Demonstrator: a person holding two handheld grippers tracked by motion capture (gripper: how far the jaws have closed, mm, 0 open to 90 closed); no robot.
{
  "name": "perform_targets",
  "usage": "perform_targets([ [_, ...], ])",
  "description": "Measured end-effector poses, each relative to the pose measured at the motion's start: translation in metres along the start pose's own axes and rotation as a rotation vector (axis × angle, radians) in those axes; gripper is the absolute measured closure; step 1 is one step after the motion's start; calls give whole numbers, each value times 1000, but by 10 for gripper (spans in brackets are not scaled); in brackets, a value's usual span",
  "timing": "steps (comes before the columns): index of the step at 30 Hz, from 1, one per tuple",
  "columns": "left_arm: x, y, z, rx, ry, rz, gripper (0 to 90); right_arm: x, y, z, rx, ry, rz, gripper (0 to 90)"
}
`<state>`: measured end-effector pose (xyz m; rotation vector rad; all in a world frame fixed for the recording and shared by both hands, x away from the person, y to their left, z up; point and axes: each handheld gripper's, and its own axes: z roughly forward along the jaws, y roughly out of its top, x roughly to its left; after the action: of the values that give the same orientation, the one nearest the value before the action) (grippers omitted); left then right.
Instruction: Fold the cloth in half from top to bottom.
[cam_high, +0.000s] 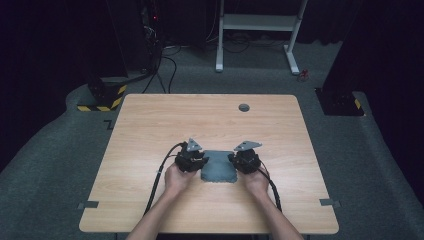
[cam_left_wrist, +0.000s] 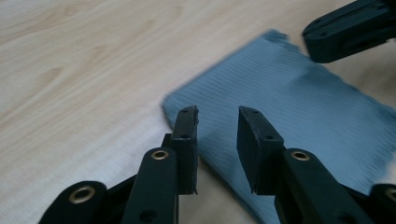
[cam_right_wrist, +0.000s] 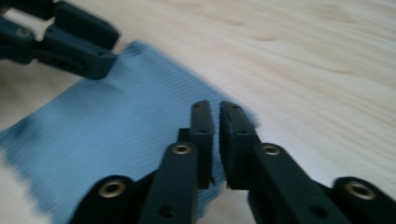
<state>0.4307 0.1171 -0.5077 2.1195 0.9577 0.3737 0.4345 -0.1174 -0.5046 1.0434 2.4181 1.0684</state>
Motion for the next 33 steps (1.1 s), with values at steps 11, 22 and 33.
perform_targets([
  [11, -20, -33, -19, 9, -84, 39, 683, 22, -32, -13, 11, 60, -53, 810],
  [22, -18, -40, -28, -21, -89, -5, 562, 18, -39, -21, -12, 27, -31, 689],
  [33, -12, -36, -43, -99, -68, -73, 461, 5, -36, -38, -79, 20, 46, 658],
])
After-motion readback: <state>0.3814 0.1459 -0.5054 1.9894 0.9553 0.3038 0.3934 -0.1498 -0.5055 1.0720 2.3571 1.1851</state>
